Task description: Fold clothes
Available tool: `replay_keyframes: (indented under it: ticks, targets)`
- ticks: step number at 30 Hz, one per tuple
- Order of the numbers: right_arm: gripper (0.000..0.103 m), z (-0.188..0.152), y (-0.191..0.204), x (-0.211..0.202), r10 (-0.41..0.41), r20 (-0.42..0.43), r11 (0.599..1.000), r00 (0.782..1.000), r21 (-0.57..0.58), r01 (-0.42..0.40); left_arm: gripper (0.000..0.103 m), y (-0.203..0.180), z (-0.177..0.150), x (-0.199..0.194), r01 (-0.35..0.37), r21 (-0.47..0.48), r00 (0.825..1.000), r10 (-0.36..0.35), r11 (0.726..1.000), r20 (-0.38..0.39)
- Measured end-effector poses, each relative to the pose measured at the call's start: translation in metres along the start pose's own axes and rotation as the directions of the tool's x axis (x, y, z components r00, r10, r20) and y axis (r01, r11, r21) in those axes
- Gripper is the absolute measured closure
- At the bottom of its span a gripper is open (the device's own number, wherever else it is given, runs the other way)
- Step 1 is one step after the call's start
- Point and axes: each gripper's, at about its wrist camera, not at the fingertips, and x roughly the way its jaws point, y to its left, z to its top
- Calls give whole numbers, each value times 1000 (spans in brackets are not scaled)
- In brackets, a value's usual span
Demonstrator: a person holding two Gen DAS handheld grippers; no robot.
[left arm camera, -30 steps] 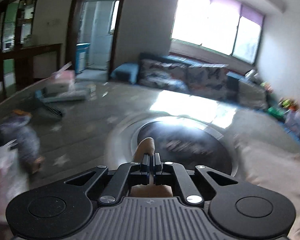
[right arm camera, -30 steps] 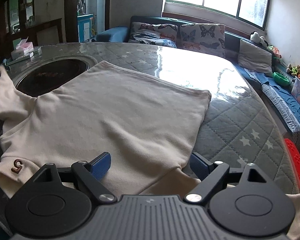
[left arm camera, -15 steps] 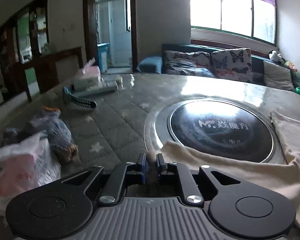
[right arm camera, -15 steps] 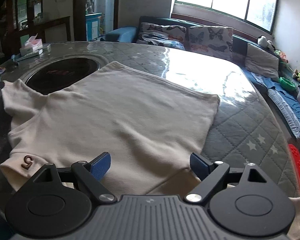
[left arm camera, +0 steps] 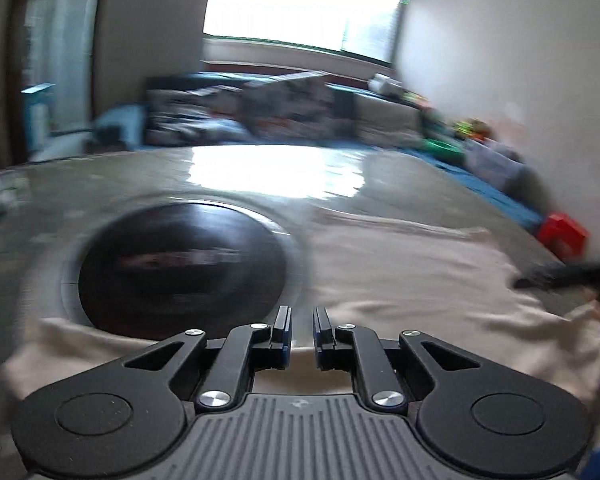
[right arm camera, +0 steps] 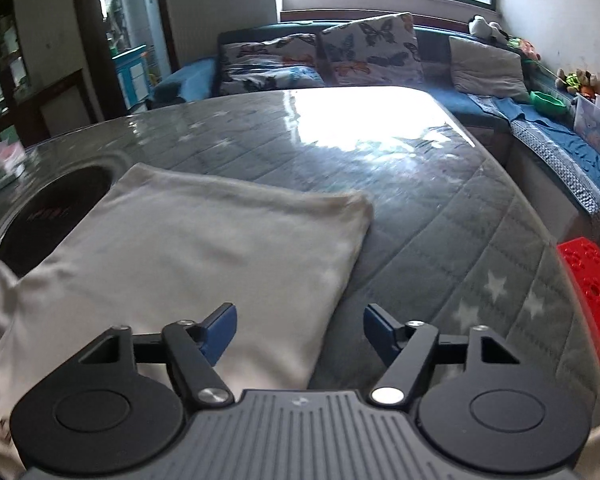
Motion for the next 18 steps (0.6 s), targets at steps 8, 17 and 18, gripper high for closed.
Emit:
replay_keyframes:
  ticks: [8, 17, 18]
  targets:
    - [53, 36, -33, 44, -34, -20, 997, 999, 69, 36, 91, -17, -6, 34, 51, 54, 996, -47, 997, -78]
    - [90, 68, -28, 78, -48, -11, 998, 999, 32, 49, 91, -12, -14, 34, 14, 82, 997, -8, 996, -74]
    - [90, 72, -24, 83, -46, -11, 999, 999, 25, 46, 91, -13, -15, 33, 3, 92, 998, 3, 996, -67]
